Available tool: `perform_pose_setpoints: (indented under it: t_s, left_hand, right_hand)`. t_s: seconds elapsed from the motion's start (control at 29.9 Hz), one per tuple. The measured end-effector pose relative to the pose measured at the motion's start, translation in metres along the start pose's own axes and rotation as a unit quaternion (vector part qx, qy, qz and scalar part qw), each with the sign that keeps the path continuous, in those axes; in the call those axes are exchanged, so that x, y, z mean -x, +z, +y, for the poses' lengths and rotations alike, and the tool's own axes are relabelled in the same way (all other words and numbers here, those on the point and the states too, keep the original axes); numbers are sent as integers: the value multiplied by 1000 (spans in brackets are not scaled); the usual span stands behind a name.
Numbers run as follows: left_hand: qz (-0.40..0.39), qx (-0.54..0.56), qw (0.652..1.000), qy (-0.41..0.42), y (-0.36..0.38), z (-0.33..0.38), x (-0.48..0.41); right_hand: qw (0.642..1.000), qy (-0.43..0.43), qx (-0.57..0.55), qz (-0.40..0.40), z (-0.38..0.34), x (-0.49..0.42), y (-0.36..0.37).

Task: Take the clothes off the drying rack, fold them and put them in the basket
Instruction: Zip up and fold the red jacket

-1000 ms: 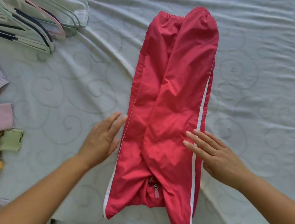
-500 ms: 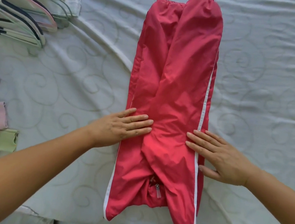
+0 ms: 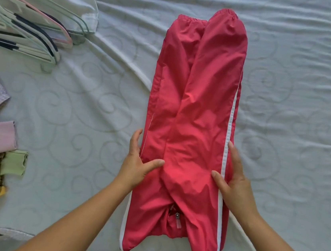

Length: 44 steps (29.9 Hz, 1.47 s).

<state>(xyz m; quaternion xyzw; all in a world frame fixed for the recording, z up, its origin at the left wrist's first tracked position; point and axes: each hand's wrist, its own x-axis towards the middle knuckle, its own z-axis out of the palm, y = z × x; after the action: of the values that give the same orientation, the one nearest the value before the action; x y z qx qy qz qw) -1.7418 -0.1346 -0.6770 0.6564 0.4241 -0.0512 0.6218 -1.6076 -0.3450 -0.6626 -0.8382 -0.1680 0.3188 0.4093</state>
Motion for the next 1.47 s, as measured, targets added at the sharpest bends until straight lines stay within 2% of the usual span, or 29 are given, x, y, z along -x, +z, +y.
perform_pose_setpoints:
  t_s: [0.1, 0.2, 0.27, 0.33, 0.4, 0.47, 0.53, 0.57, 0.6, 0.63, 0.67, 0.7, 0.74, 0.77, 0.8, 0.84, 0.9, 0.94, 1.0, 1.07, 1.17, 1.24, 1.3, 1.37, 1.47]
  left_hand:
    - [-108, -86, 987, 85, -10, 2, 2]
    - [-203, -131, 967, 86, -16, 6, -1]
    - [-260, -114, 958, 45, -17, 13, -2]
    - [-286, -82, 954, -31, -19, 25, -2]
    - [-285, 19, 954, -92, -26, 43, -1]
    - [-296, 149, 933, -140, -34, 62, -6]
    - [-313, 295, 880, -199, -39, 84, -26]
    - [-316, 372, 845, -218, -39, 94, -43]
    - [-292, 410, 835, -222, -39, 104, -62]
    - [-238, 428, 842, -227, -37, 115, -81]
    - [-170, 435, 856, -223, -34, 127, -98]
    - [-122, 470, 845, -222, -29, 137, -113]
    - [-93, 514, 821, -230, -25, 145, -123]
    - [-84, 546, 802, -229, -20, 154, -129]
    - [-75, 543, 804, -232, -18, 158, -132]
    - [-59, 507, 827, -235, -16, 164, -130]
    - [0, 332, 920, -210, -18, 160, -127]
    - [32, 229, 955, -186, -18, 154, -124]
    - [67, 99, 986, -115, -16, 137, -119]
    - [73, 97, 991, -57, -11, 125, -113]
    - [98, 124, 987, -12, -2, 115, -108]
    - [136, 135, 981, 37, 4, 111, -102]
    - [190, 123, 971, 75, 8, 102, -90]
    - [206, 69, 973, 74, 11, 83, -74]
    - [155, 28, 987, 17, 14, 55, -63]
  right_hand:
    - [993, -23, 45, -103, 6, -1, -18]
    - [976, 27, 1, -217, -3, -11, -30]
    - [956, 105, -69, -266, -8, -19, -40]
    - [929, 171, -137, -297, -16, -25, -52]
    - [891, 219, -256, -305, -23, -29, -64]
    - [833, 268, -392, -285, -28, -46, -75]
    - [751, 233, -540, -300, -48, -70, -83]
    - [744, 187, -580, -274, -57, -85, -83]
    - [764, 164, -580, -231, -68, -100, -84]
    - [783, 158, -572, -185, -73, -117, -85]
    - [772, 184, -589, -152, -81, -134, -83]
    - [745, 218, -621, -108, -80, -150, -82]
    - [709, 280, -645, -52, -84, -163, -81]
    - [688, 338, -642, -29, -82, -174, -80]
    - [688, 367, -626, -25, -83, -181, -80]
    - [727, 376, -573, -31, -83, -185, -81]
    - [808, 363, -458, -73, -82, -182, -83]
    - [854, 355, -372, -76, -80, -178, -84]
    - [920, 313, -229, -60, -69, -172, -81]
    - [955, 229, -186, -7, -62, -165, -71]
    - [967, 123, -203, 88, -61, -158, -54]
    - [969, 72, -204, 121, -66, -150, -50]
    - [978, 44, -146, 141, -66, -132, -47]
    - [984, 72, -112, 117, -55, -113, -40]
    - [968, 158, -189, 55, -39, -101, -33]
